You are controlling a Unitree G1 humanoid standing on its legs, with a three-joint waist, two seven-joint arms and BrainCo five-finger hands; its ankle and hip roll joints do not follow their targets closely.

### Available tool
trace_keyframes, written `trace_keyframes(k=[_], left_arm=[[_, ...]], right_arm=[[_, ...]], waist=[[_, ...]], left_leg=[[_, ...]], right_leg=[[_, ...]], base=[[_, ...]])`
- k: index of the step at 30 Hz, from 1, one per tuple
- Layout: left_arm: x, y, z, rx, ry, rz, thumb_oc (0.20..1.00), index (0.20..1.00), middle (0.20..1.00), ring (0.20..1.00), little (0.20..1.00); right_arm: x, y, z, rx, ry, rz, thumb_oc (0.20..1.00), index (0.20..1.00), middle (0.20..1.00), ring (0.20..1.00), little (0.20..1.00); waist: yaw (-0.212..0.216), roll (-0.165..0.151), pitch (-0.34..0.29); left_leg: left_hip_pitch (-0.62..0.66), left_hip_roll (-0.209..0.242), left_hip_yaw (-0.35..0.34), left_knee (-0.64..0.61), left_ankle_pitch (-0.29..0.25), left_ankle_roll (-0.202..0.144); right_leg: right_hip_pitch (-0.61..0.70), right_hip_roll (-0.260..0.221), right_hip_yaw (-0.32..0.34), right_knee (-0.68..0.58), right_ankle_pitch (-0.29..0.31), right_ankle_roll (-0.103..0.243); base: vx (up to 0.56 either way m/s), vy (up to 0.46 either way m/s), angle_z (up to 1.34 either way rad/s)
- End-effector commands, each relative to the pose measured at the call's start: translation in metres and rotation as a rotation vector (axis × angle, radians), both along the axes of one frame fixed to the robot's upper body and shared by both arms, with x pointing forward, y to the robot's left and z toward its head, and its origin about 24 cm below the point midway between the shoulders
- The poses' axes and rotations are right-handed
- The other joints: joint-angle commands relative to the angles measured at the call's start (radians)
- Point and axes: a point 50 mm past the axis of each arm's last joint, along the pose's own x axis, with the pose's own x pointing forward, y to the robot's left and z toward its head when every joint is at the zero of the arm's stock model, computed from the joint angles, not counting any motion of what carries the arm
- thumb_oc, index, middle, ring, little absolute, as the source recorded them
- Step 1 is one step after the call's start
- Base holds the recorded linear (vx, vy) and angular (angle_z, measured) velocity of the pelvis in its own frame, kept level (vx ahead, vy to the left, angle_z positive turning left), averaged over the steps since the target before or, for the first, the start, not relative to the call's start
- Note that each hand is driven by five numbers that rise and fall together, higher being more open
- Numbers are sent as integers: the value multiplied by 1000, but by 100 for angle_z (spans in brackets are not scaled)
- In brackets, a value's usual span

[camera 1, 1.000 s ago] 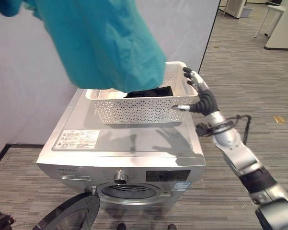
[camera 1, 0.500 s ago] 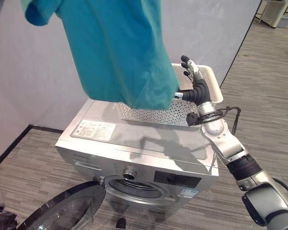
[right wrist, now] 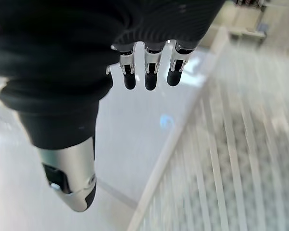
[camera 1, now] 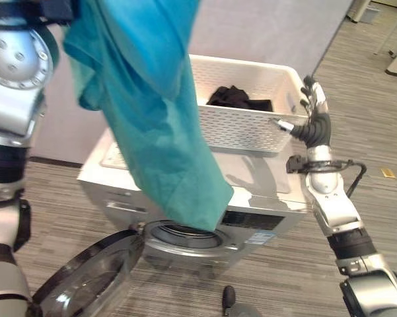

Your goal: Grab the laundry basket,head to the washer,open it,put in the laundry and shut it.

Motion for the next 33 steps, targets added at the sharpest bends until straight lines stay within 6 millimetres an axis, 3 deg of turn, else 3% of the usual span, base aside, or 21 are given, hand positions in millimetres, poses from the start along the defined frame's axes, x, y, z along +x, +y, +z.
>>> trace_keyframes(k=[1, 5, 9, 10, 11, 12, 13, 17, 18, 20, 22, 23, 24, 25, 28, 33], left_arm=[[-4, 10, 8, -64, -57, 31, 200, 200, 200, 200, 200], [2, 9, 4, -103, -38, 9, 200, 200, 200, 200, 200], [3, 11, 0, -104, -23, 21, 200, 200, 200, 200, 200], [3, 11, 0, -104, -23, 21, 200, 200, 200, 200, 200], [5, 11, -7, -90, 3, 29, 200, 200, 200, 200, 200], [4, 10, -11, -88, 10, 17, 200, 200, 200, 200, 200], [2, 10, -21, -75, 25, 3, 200, 200, 200, 200, 200], [2, 8, -36, -42, 65, -19, 200, 200, 200, 200, 200], [5, 11, -49, -42, 115, -26, 200, 200, 200, 200, 200], [8, 16, -64, -45, 168, -33, 200, 200, 200, 200, 200], [8, 19, -74, -52, 202, -42, 200, 200, 200, 200, 200], [8, 27, -100, -82, 285, -55, 200, 200, 200, 200, 200], [9, 30, -108, -99, 308, -43, 200, 200, 200, 200, 200], [8, 31, -109, -101, 310, -41, 200, 200, 200, 200, 200], [4, 41, -147, -163, 423, -23, 200, 200, 200, 200, 200], [1, 42, -167, -232, 467, -34, 200, 200, 200, 200, 200]], right_arm=[[3, 1, 8, -46, -44, -5, 1000, 1000, 1000, 1000, 1000], [4, 2, 5, -33, -38, -25, 1000, 1000, 1000, 1000, 1000], [5, 6, 0, -28, -16, -27, 1000, 1000, 1000, 1000, 1000], [5, 6, 0, -28, -16, -27, 1000, 1000, 1000, 1000, 1000], [4, 7, -8, -21, 15, -29, 1000, 1000, 1000, 1000, 1000], [3, 7, -9, -19, 19, -34, 1000, 1000, 1000, 1000, 1000], [1, 7, -13, -18, 31, -29, 1000, 1000, 1000, 1000, 1000], [-1, 10, -16, -22, 39, -25, 1000, 1000, 1000, 1000, 1000], [-1, 13, -17, -12, 36, -15, 1000, 1000, 1000, 1000, 1000], [-1, 16, -20, -18, 42, -6, 1000, 1000, 1000, 1000, 1000], [-2, 18, -22, -21, 50, 2, 1000, 1000, 1000, 1000, 1000], [-4, 23, -18, -65, 27, 17, 1000, 1000, 1000, 1000, 1000], [-4, 26, -14, -76, 6, 32, 1000, 1000, 1000, 1000, 1000], [-5, 26, -14, -78, 8, 33, 1000, 1000, 1000, 1000, 1000], [-14, 30, -15, -92, -6, 70, 1000, 1000, 1000, 1000, 1000], [-25, 37, -15, -144, -40, 107, 1000, 1000, 1000, 1000, 1000]], waist=[[31, 45, -125], [40, 44, -102], [53, 33, -80], [54, 32, -79], [64, 33, -63], [65, 36, -48], [62, 56, -19], [65, 72, -5], [86, 79, -9], [112, 71, -29], [127, 66, -46], [173, 40, -61], [188, 32, -61], [188, 34, -65], [194, 9, -78], [179, -3, -71]], left_leg=[[105, 12, 16, -55, 26, 130], [135, -66, 2, -118, -74, 176], [145, -143, -26, -144, -81, 217], [147, -145, -26, -146, -80, 218], [162, -191, -28, -173, -65, 246], [164, -203, -23, -173, -57, 253], [153, -210, -17, -168, -36, 271], [107, -226, -21, -154, -6, 289], [72, -224, -14, -149, 12, 302], [40, -227, -3, -150, 27, 301], [18, -229, 2, -149, 39, 300], [-23, -234, 15, -147, 52, 290], [-40, -226, 32, -146, 58, 280], [-42, -226, 34, -144, 57, 280], [-68, -192, 59, -143, 85, 247], [-82, -161, 58, -160, 120, 211]], right_leg=[[-159, 50, 12, -31, -58, 74], [-193, -6, 36, -31, 1, 119], [-206, -50, 60, -31, 14, 141], [-206, -52, 62, -31, 14, 141], [-212, -82, 46, -23, 9, 142], [-213, -89, 37, -5, 10, 140], [-215, -86, 35, 104, -50, 122], [-170, -54, 85, 254, -125, 94], [-122, -30, 94, 353, -193, 80], [-65, -27, 88, 364, -242, 67], [-35, -24, 89, 347, -250, 63], [28, -31, 109, 243, -243, 73], [42, -41, 98, 198, -242, 76], [47, -41, 98, 186, -236, 77], [96, -12, 88, 35, -207, 65], [141, 21, 45, -31, -210, 54]], base=[[-194, 237, 36], [-217, 246, 14], [-156, 169, -6], [-286, 257, -21], [-325, 235, -30], [-528, 302, -54], [-308, 123, -55], [-279, 52, -22], [-225, -30, 6], [-169, -60, 14], [-122, -132, -23], [-214, -275, -54], [-176, -236, -77], [-67, -152, -65], [-42, -243, -24], [-38, -127, 8]])
